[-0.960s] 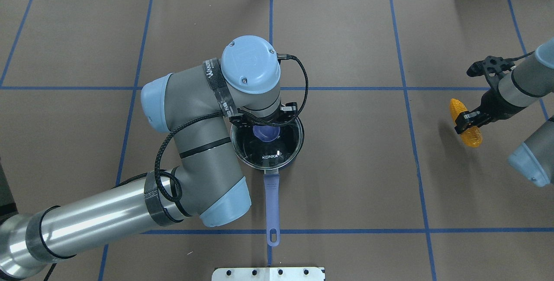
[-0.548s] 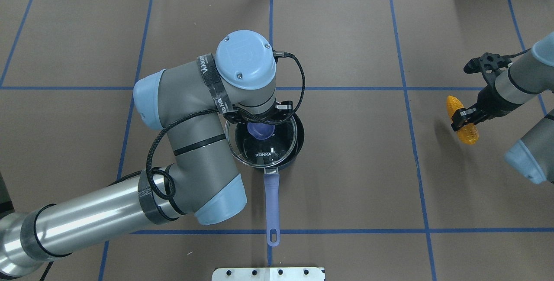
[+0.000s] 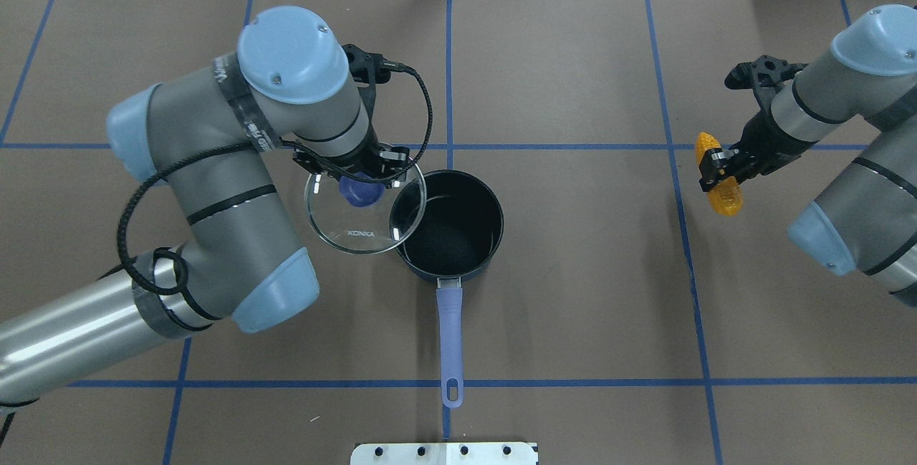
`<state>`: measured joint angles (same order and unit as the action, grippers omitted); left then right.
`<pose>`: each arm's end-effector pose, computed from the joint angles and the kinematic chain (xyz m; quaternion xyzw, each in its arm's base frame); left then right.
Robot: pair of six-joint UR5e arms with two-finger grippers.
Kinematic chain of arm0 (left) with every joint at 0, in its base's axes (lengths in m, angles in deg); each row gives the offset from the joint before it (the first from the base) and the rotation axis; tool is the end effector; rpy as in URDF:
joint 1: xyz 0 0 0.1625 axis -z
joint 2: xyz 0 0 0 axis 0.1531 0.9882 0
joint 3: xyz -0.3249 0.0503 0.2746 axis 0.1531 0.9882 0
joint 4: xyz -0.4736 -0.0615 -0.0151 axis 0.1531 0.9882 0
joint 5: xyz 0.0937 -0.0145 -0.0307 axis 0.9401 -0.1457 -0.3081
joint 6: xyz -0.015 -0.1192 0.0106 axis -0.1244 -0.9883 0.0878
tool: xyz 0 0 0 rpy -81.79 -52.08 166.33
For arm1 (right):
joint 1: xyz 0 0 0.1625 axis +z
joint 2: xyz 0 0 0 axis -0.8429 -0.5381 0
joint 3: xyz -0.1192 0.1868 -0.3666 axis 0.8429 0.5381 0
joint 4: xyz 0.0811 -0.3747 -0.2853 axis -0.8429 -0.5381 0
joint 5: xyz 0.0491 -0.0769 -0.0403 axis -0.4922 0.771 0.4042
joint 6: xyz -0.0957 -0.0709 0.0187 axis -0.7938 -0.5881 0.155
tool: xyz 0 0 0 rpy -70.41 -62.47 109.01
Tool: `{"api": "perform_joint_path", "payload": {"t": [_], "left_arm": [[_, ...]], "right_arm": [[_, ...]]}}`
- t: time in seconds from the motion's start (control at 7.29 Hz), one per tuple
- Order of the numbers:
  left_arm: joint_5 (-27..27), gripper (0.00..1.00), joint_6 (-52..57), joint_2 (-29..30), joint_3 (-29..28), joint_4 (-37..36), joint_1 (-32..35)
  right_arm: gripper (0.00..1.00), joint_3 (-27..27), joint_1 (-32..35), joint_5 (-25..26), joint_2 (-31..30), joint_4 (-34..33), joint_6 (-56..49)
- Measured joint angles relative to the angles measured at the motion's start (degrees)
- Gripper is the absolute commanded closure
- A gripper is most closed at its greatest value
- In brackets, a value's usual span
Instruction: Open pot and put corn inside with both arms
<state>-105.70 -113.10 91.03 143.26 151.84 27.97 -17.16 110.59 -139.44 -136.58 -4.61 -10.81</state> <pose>0.5150 -0.4974 0.1343 0.0709 0.3995 0.0347 0.9133 -0.3448 -0.5538 0.4336 0.0030 -0.4173 -0.0731 0.9058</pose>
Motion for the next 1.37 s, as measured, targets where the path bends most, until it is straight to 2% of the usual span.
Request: {"api": "perform_joint_path", "payload": {"t": [0.27,0.69,0.96,1.37], "left_arm": [[-2.3,0.52,6.0,-5.8,2.0,2.8,3.4],[-6.0,0.52,14.7,-15.9,1.9,11.0,8.3],[-8.5,0.52,20.8,-22.1,-0.2,17.8,11.9],[-12.5,0.52,30.9,-27.7,-5.3,24.2,17.2]], "right_arm": [[0.74,-0.2,-2.8,0.2,4.4,-0.5,7.6],[0.74,-0.2,-7.8,1.3,12.2,-1.6,19.2],[0.74,-0.2,-10.1,3.9,17.9,-5.7,23.5],[0.74,0.3,-14.3,8.3,24.7,-9.3,29.7]]}}
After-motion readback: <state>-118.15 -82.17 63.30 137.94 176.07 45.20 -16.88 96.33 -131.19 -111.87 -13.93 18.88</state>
